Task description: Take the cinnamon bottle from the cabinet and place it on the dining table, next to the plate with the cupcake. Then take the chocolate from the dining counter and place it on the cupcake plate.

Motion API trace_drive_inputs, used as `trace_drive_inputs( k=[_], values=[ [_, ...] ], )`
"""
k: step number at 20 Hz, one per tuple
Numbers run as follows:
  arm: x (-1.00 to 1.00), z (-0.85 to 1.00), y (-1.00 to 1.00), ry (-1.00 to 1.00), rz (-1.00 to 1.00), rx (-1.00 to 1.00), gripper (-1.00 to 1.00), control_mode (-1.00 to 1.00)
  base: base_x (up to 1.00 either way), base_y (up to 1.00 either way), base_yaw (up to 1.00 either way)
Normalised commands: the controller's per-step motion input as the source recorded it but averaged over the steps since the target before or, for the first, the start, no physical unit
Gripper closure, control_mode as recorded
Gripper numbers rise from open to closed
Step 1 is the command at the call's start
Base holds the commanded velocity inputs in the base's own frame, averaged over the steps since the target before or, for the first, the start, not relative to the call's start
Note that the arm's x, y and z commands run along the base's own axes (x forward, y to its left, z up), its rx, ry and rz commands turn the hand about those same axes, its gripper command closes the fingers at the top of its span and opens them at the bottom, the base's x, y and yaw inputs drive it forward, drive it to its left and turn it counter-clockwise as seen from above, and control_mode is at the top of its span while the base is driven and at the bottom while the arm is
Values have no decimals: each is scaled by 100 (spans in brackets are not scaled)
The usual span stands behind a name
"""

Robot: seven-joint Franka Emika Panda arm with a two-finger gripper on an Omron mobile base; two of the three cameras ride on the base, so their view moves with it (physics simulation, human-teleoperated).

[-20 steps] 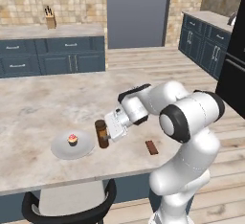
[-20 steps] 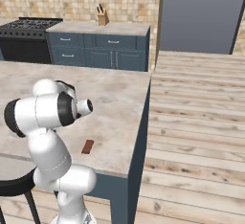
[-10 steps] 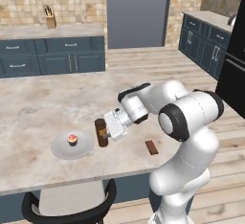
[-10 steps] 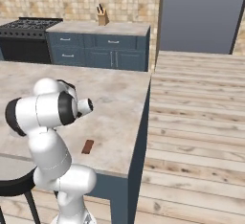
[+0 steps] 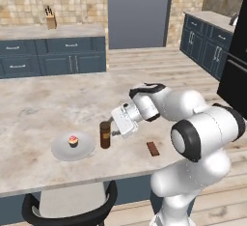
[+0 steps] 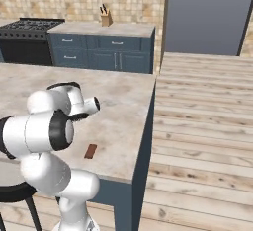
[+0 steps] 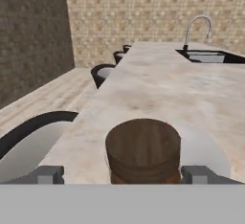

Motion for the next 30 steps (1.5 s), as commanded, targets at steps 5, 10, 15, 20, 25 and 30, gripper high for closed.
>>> trace_drive_inputs(
  k=[5, 10, 15, 20, 25, 30],
  values=[
    [-57, 100, -29, 1, -9, -1, -100, -100, 0, 0, 0],
    [-71, 100, -10, 12, -20, -9, -100, -100, 0, 0, 0],
    [-80, 93, 0, 10, -25, -16, -100, -100, 0, 0, 0],
    [-77, 57, -27, 9, -31, -18, -100, -100, 0, 0, 0],
    [-73, 10, -57, 17, -33, -17, -100, -100, 0, 0, 0],
    [-44, 0, -50, 29, -41, -22, -100, -100, 0, 0, 0]
  ],
)
